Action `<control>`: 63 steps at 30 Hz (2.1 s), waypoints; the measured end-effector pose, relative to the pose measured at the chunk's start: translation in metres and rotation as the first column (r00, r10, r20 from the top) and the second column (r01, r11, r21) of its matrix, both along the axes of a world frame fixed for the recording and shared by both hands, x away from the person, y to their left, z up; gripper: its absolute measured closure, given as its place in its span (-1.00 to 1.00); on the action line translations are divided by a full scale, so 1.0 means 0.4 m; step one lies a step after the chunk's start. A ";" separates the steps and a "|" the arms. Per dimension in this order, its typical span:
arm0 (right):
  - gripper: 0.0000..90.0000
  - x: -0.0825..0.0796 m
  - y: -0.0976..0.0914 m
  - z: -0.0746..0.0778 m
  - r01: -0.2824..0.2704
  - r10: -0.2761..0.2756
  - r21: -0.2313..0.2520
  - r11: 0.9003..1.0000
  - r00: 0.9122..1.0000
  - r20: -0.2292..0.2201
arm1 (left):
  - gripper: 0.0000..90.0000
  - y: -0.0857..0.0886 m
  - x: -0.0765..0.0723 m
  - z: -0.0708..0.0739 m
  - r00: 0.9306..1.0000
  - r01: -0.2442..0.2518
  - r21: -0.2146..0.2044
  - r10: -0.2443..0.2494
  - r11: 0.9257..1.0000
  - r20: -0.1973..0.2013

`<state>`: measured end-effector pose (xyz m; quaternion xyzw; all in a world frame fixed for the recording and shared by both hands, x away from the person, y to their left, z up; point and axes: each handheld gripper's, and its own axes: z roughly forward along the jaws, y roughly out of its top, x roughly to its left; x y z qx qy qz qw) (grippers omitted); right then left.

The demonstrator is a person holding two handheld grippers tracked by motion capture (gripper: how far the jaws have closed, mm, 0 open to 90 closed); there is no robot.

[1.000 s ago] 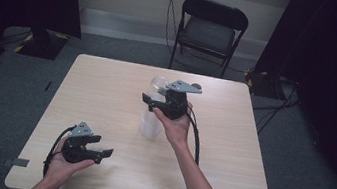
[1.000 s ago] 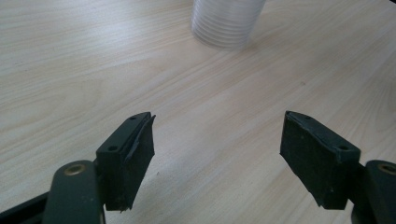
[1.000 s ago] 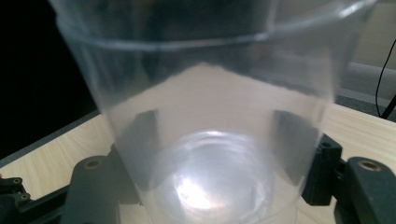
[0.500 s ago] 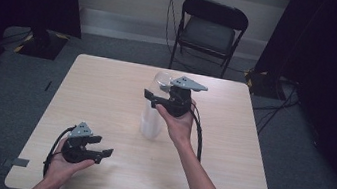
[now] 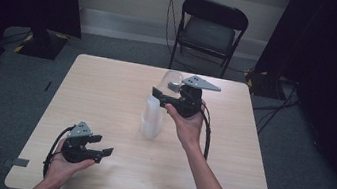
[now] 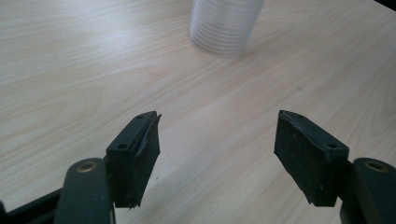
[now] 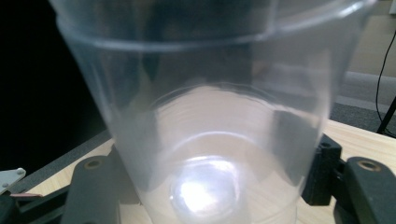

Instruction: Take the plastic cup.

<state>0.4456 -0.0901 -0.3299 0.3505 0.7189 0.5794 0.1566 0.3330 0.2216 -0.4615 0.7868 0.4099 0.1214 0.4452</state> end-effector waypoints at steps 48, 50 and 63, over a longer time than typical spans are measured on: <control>-0.21 -0.170 -0.196 -0.147 0.039 -0.008 0.123 0.992 0.969 -0.246 | -0.03 -0.232 0.065 0.125 0.972 0.183 -0.021 -0.177 0.983 0.153; -0.21 -0.176 -0.193 -0.156 0.033 0.002 0.133 0.991 0.967 -0.255 | 0.00 -0.241 0.061 0.121 0.969 0.193 -0.027 -0.186 0.981 0.161; -0.20 -0.189 -0.160 -0.222 -0.028 0.128 0.250 0.968 0.911 -0.391 | 0.19 -0.258 0.024 0.092 0.961 0.197 -0.055 -0.181 0.979 0.211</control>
